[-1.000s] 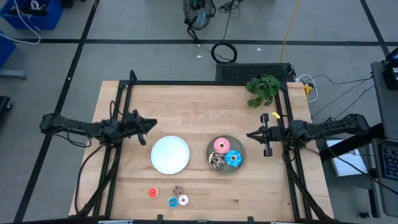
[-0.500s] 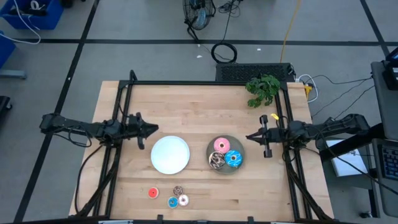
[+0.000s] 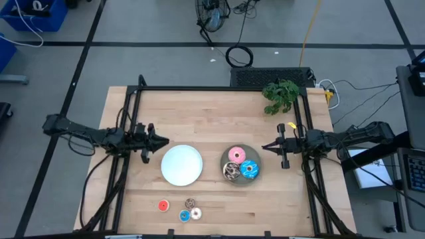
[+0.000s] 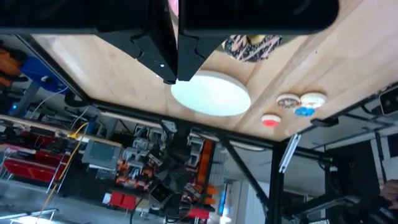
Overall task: Pick & Place donuts
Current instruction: Put the small orange donut on the white plate
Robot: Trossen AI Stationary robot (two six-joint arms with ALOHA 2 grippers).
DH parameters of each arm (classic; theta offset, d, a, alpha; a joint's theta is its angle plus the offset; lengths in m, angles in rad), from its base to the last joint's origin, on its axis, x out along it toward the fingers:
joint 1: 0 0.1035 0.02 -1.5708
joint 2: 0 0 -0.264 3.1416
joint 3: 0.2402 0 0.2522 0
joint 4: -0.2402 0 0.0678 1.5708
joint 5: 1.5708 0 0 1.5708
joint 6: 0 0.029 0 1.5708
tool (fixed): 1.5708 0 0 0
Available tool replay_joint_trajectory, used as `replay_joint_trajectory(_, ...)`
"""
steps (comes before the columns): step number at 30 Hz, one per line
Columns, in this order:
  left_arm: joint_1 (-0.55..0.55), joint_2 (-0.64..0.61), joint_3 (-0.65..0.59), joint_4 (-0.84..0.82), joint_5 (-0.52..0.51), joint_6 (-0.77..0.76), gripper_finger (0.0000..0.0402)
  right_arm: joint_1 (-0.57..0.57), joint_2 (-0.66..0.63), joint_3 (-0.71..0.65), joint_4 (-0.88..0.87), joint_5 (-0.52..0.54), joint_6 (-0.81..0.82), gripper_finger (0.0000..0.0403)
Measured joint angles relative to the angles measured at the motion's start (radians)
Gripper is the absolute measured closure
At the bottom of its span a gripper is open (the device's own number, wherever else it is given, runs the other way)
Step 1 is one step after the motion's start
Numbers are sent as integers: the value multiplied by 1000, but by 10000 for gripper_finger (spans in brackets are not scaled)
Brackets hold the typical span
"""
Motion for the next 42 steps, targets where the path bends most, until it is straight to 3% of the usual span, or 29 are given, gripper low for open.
replay_joint_trajectory(3, -92, 114, 110, -81, -5, -10, 364, 0, 0, 0, 6, 1, 24, 403)
replay_joint_trajectory(8, -257, 346, 368, -323, -126, 7, 396, 0, 0, 0, 5, 3, 28, 403)
replay_joint_trajectory(12, -363, 542, 631, -636, -229, -75, 397, 0, 0, 0, 6, 4, 49, 403)
replay_joint_trajectory(16, -421, 740, 925, -1047, -315, -296, 396, 0, 0, 0, 5, 4, 49, 403)
replay_joint_trajectory(19, -432, 885, 1117, -1301, -292, -459, 395, 0, 0, 0, -5, 4, 49, 403)
replay_joint_trajectory(22, -433, 1014, 1254, -1486, -171, -593, 395, 0, 0, 0, -5, 3, 71, 403)
replay_joint_trajectory(25, -435, 1114, 1312, -1568, -24, -677, 395, 0, 0, 0, -7, 3, 64, 403)
replay_joint_trajectory(34, -449, 1294, 1287, -1550, 89, -788, 389, 0, 0, 0, -39, 2, 38, 403)
replay_joint_trajectory(42, -482, 1406, 1287, -1404, 257, -749, 296, 0, 0, 0, -16, 2, 23, 403)
